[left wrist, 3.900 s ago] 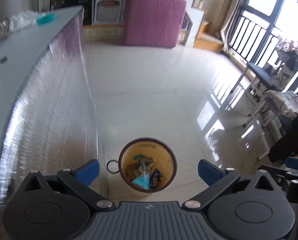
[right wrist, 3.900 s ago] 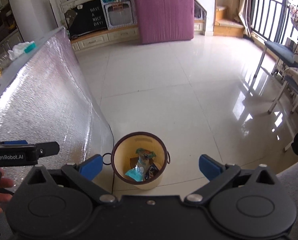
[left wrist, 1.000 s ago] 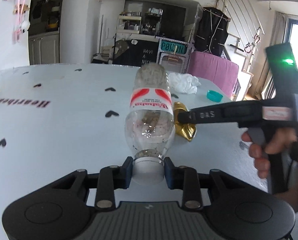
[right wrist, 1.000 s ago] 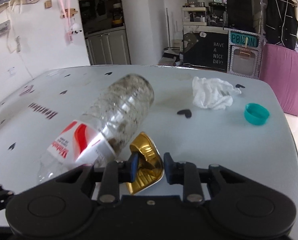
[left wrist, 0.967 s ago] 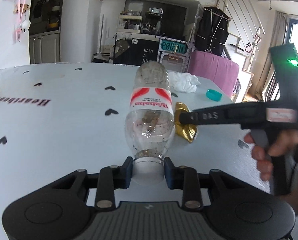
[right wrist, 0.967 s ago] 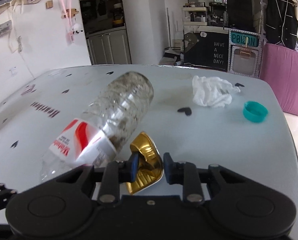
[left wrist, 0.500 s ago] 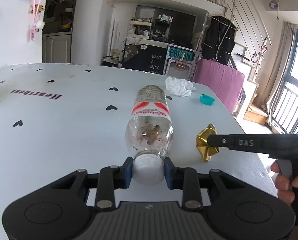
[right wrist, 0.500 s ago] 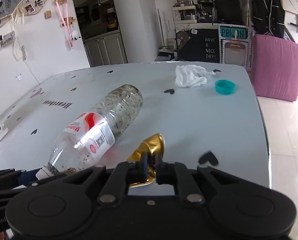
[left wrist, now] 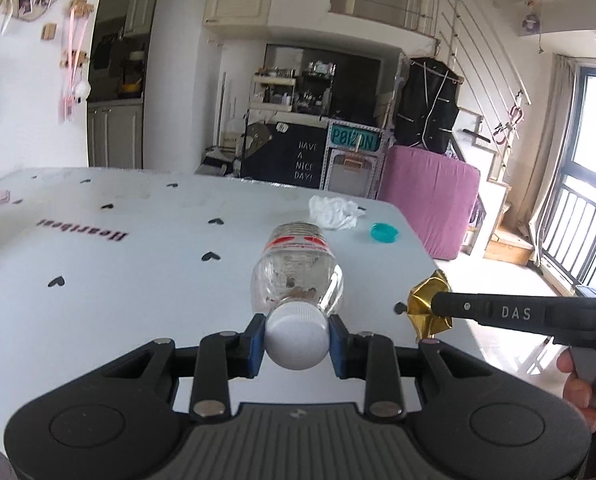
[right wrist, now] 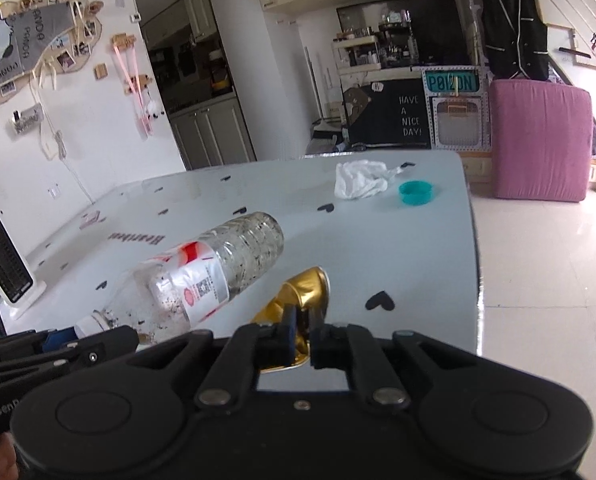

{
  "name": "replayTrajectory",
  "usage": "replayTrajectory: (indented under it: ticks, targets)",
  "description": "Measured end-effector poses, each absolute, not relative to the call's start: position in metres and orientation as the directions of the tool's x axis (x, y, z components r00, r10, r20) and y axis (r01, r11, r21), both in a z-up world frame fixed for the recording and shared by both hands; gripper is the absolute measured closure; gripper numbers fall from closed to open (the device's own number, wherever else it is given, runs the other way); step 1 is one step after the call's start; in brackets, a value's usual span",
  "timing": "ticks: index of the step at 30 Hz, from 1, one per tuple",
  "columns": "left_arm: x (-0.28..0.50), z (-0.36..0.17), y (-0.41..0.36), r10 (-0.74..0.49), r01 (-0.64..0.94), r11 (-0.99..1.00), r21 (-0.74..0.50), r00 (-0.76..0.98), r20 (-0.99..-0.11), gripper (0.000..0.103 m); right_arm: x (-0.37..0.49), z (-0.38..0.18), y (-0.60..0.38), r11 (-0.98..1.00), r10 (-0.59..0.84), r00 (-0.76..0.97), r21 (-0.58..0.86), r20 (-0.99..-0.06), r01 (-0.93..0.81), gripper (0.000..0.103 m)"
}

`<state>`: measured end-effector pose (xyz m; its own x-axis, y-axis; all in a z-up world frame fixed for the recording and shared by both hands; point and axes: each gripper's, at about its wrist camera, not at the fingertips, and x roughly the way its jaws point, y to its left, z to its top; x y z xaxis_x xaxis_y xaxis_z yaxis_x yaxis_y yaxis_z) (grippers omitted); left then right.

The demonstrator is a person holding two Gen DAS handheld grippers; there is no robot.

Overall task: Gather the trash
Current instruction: 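Carry the bottle and gold wrapper down to the yellow bin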

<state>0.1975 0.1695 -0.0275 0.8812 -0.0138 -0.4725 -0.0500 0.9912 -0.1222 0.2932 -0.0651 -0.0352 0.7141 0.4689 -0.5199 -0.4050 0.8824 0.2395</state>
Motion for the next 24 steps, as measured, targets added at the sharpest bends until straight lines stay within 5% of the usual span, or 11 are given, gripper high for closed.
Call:
replayTrajectory:
  ticks: [24]
  targets:
    - [0.174,0.002,0.067,-0.116,0.094,0.993,-0.073,0.899,-0.422,0.070,0.234,-0.002,-0.183,0.919,0.388,0.810,0.249,-0.439,-0.305,0.098]
